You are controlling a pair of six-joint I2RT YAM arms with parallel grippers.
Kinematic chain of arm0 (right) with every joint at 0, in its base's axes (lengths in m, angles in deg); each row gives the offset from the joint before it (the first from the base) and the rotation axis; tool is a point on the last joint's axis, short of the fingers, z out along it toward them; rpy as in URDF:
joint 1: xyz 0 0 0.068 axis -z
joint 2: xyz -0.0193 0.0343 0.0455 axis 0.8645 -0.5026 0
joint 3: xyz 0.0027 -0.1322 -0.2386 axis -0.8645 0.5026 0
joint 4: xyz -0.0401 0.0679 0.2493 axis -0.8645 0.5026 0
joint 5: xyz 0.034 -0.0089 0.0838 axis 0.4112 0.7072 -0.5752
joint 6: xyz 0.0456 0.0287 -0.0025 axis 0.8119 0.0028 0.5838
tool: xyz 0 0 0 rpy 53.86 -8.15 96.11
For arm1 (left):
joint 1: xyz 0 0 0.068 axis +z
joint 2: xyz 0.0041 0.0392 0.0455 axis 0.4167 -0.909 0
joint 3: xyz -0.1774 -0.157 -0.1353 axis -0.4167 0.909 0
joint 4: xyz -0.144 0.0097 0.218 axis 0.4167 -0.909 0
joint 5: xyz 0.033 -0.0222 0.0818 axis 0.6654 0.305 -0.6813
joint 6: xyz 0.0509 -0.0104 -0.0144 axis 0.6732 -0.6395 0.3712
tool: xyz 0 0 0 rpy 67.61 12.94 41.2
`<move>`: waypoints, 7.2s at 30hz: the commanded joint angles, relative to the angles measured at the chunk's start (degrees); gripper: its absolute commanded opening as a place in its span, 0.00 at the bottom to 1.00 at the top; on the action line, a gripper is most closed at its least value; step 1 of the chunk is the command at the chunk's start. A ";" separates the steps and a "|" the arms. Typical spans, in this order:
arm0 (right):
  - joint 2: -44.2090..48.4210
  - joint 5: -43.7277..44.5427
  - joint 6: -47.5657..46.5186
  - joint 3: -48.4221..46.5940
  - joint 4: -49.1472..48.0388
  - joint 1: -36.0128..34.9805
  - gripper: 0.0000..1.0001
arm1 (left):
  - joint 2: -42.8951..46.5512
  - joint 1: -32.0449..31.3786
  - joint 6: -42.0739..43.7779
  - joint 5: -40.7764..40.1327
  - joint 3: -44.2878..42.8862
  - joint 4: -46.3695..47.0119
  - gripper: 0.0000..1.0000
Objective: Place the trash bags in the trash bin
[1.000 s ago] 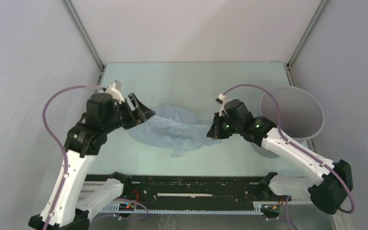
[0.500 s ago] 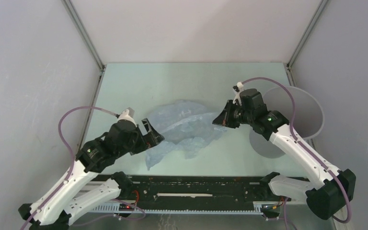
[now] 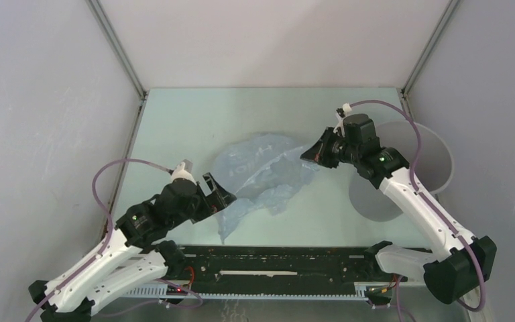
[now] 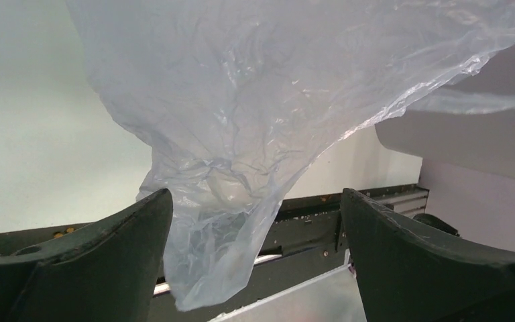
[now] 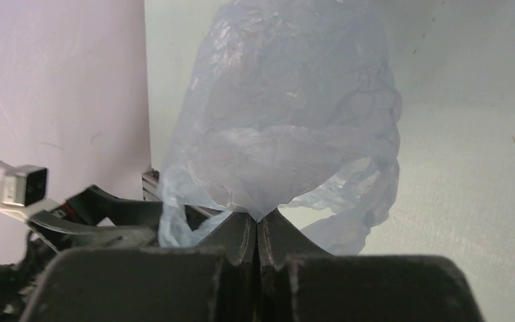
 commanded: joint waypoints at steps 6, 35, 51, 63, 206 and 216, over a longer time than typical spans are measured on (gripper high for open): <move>-3.34 -0.61 0.71 -3.36 -2.43 3.65 0.00 | 7.90 -2.50 -0.03 -0.89 7.67 6.17 1.00; -2.43 1.49 -4.19 -3.46 1.66 4.98 0.00 | -15.10 -22.56 -4.26 -13.89 2.05 -0.54 0.38; -17.16 -4.61 -2.81 -19.87 1.67 5.91 0.00 | -37.52 29.39 17.25 21.43 -32.36 6.90 0.00; -0.86 17.91 -29.34 -38.11 -11.38 -12.50 0.00 | -25.25 14.24 42.04 -2.09 -55.28 16.76 0.00; -6.09 -9.71 -22.35 -30.01 27.14 4.39 0.43 | -10.28 30.26 32.56 12.44 -37.41 -5.88 0.00; -3.27 10.03 -27.31 -40.00 39.72 6.12 0.93 | -9.81 30.26 33.38 2.34 -36.59 -7.43 0.00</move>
